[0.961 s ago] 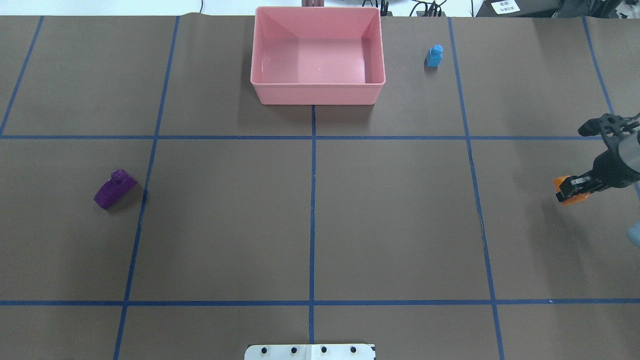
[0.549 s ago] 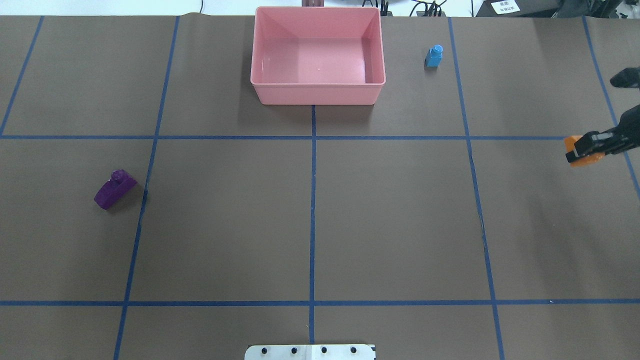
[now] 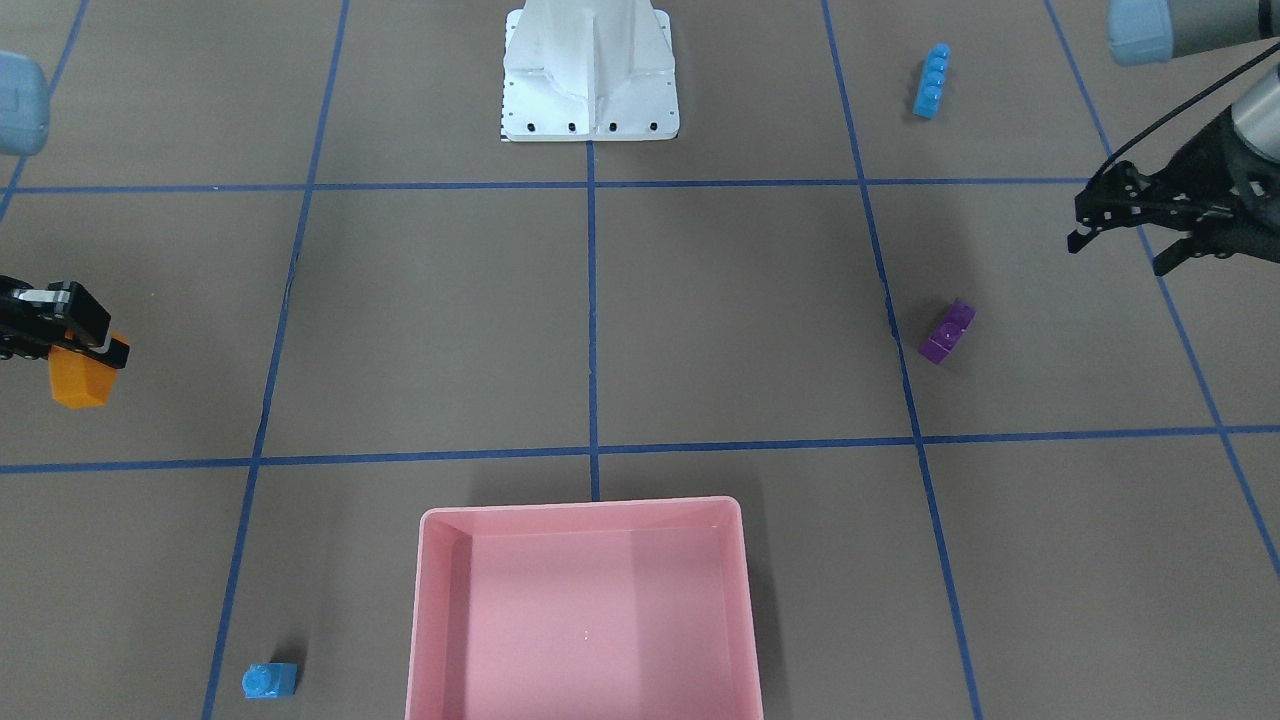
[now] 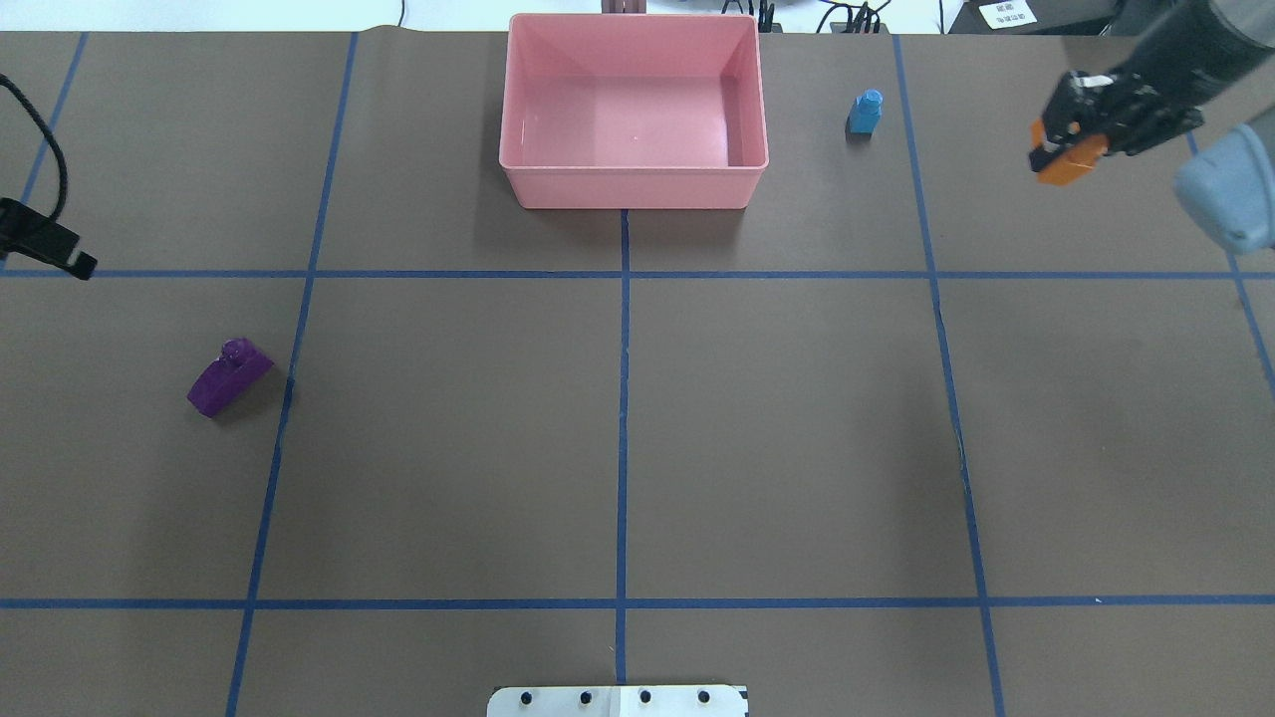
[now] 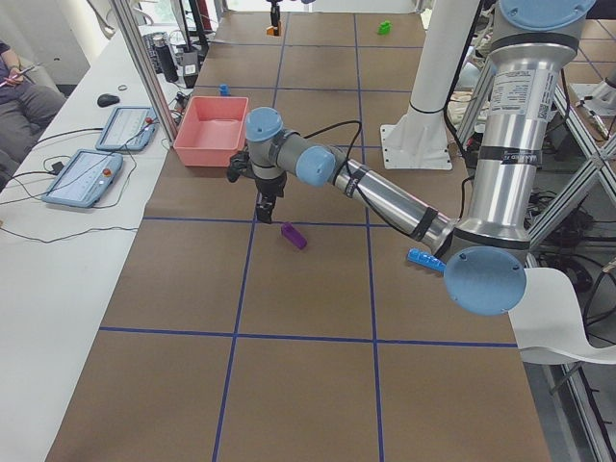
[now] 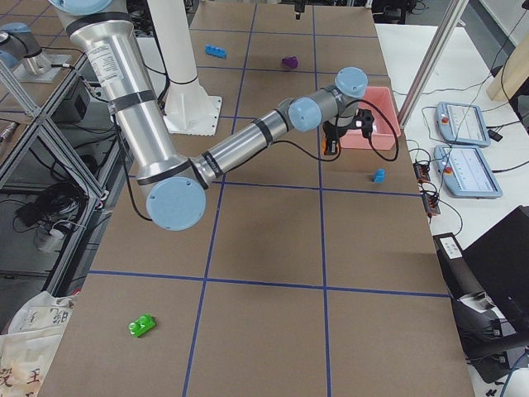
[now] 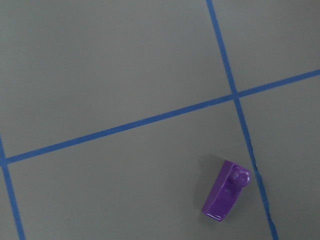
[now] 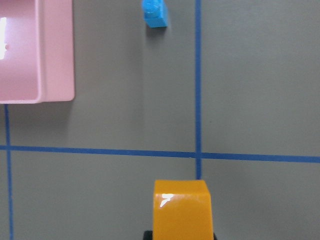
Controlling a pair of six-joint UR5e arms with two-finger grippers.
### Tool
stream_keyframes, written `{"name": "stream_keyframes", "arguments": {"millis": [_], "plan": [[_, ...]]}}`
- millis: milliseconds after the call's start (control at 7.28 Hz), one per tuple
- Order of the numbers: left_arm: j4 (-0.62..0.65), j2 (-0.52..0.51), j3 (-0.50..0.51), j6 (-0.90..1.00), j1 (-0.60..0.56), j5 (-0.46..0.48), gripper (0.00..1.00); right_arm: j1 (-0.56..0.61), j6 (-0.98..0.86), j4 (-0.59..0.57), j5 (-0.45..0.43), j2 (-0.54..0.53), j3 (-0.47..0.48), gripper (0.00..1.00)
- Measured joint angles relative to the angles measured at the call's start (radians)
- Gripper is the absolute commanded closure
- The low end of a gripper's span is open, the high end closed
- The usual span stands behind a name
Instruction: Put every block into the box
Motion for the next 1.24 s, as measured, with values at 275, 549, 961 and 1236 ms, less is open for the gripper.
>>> {"name": "stream_keyframes", "arguments": {"millis": [275, 549, 961, 1236], "plan": [[-0.093, -0.006, 0.012, -0.136, 0.131, 0.102, 0.00, -0.103, 0.241, -0.026, -0.057, 0.251, -0.132, 1.00], [-0.159, -0.019, 0.058, -0.162, 0.209, 0.199, 0.00, -0.161, 0.347, 0.055, -0.131, 0.432, -0.320, 1.00], [-0.268, -0.029, 0.158, -0.164, 0.258, 0.242, 0.00, -0.215, 0.419, 0.297, -0.310, 0.537, -0.535, 1.00], [-0.284, -0.037, 0.185, -0.165, 0.285, 0.244, 0.00, -0.233, 0.427, 0.456, -0.406, 0.605, -0.697, 1.00]]}}
